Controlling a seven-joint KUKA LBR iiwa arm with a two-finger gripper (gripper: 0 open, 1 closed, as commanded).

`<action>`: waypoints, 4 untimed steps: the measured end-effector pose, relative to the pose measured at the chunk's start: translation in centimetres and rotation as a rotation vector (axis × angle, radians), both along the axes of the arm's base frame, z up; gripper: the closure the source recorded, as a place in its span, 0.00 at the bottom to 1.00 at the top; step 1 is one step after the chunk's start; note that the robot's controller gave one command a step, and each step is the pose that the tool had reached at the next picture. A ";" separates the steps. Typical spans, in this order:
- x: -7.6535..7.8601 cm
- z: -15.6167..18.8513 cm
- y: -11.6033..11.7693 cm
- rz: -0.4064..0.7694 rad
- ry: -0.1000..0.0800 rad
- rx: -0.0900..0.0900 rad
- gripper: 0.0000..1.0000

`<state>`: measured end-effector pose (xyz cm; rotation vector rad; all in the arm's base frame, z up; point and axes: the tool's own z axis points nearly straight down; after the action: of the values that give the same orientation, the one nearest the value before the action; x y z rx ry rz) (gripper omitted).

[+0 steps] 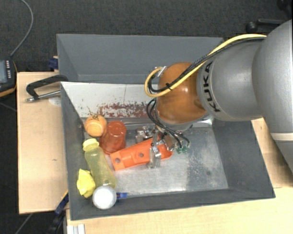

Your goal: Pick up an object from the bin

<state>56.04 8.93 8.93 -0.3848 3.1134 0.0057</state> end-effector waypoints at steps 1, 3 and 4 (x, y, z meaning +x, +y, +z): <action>0.0 0.0 0.0 0.000 0.000 0.000 1.00; 0.0 0.0 0.0 0.000 0.000 0.000 1.00; 0.0 0.0 0.0 0.000 0.000 0.000 1.00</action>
Offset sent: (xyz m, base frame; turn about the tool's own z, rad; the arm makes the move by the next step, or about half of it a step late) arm 0.0000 0.0000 0.0000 0.0000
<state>56.04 8.91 8.93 -0.3850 3.1134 0.0064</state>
